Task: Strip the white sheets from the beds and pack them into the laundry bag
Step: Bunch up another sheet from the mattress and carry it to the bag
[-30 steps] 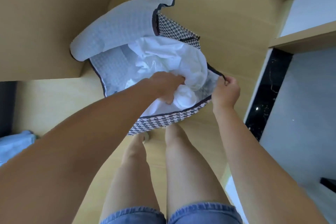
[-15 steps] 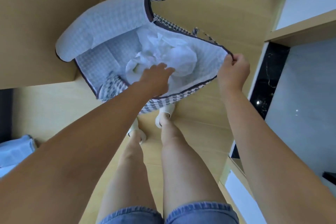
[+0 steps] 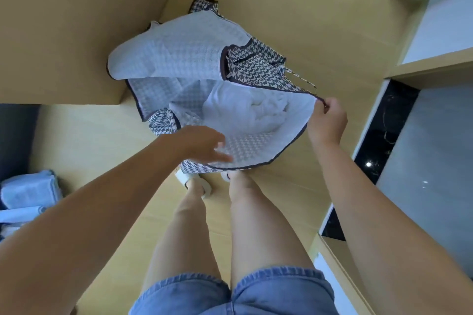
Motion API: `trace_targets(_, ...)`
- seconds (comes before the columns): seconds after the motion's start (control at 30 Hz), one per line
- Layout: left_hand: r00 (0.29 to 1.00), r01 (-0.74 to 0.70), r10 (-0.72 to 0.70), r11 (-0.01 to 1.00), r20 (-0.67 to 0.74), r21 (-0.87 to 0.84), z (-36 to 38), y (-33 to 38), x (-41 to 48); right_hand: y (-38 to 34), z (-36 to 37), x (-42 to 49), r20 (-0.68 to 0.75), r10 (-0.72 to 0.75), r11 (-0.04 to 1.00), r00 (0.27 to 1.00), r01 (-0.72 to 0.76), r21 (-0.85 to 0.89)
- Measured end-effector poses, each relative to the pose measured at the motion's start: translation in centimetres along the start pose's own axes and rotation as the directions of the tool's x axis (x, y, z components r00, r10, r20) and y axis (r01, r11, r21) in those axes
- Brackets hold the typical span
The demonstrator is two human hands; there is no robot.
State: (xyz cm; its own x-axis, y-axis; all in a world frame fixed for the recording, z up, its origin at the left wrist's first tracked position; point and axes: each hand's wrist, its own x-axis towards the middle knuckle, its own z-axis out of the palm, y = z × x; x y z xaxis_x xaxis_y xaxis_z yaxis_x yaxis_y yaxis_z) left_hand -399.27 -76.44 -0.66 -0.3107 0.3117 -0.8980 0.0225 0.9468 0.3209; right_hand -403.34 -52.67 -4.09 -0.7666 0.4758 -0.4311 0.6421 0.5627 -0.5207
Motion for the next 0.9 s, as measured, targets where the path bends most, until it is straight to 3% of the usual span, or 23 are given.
trace_targets(0.03, 0.998, 0.0, 0.004, 0.998, 0.069, -0.055, 0.3, 0.4, -0.1, -0.4, 0.1, 0.0, -0.009, 0.012, 1.0, 1.0, -0.012, 0.02)
trace_targets(0.1, 0.989, -0.025, 0.013, 0.997, 0.15, 0.079, 1.5, 1.5, -0.3, -1.3, 0.2, 0.2, -0.017, 0.027, 0.998, 0.999, -0.026, 0.058)
trace_targets(0.2, 0.998, -0.037, 0.051, 0.94, -0.033, 0.34, 2.4, 2.4, 0.0, -2.5, 0.4, 0.2, 0.013, 0.003, 0.999, 1.0, -0.003, 0.04)
trace_targets(0.37, 0.952, 0.132, -0.061, 0.966, -0.298, 0.224, -0.3, 0.9, -1.3, -3.8, 0.0, -1.5, 0.18, -0.16, 0.978, 0.971, 0.18, -0.105)
trace_targets(0.5, 0.951, 0.142, -0.076, 0.968, -0.3, 0.206, -1.3, 0.5, -3.3, -4.2, -0.6, -4.1, 0.393, -0.312, 0.901, 0.865, 0.401, -0.166)
trace_targets(0.6, 0.953, 0.143, -0.089, 0.974, -0.289, 0.174, -1.3, 1.2, -4.9, -4.6, -1.5, -6.4, 0.48, -0.369, 0.862, 0.796, 0.486, -0.144)
trace_targets(0.67, 0.934, 0.125, -0.055, 0.976, -0.354, 0.178, -2.8, 2.5, -6.6, -6.3, -2.5, -7.4, 0.451, -0.396, 0.873, 0.8, 0.48, -0.085)
trace_targets(0.8, 0.86, 0.095, 0.015, 0.978, -0.511, 0.188, -5.8, 4.0, -10.1, -10.5, -5.4, -7.5, 0.247, -0.408, 0.912, 0.879, 0.406, 0.062)
trace_targets(0.9, 0.83, 0.165, -0.079, 0.981, -0.553, 0.107, -7.2, 2.1, -10.2, -11.3, -5.5, -6.9, 0.323, -0.374, 0.915, 0.869, 0.403, -0.027)
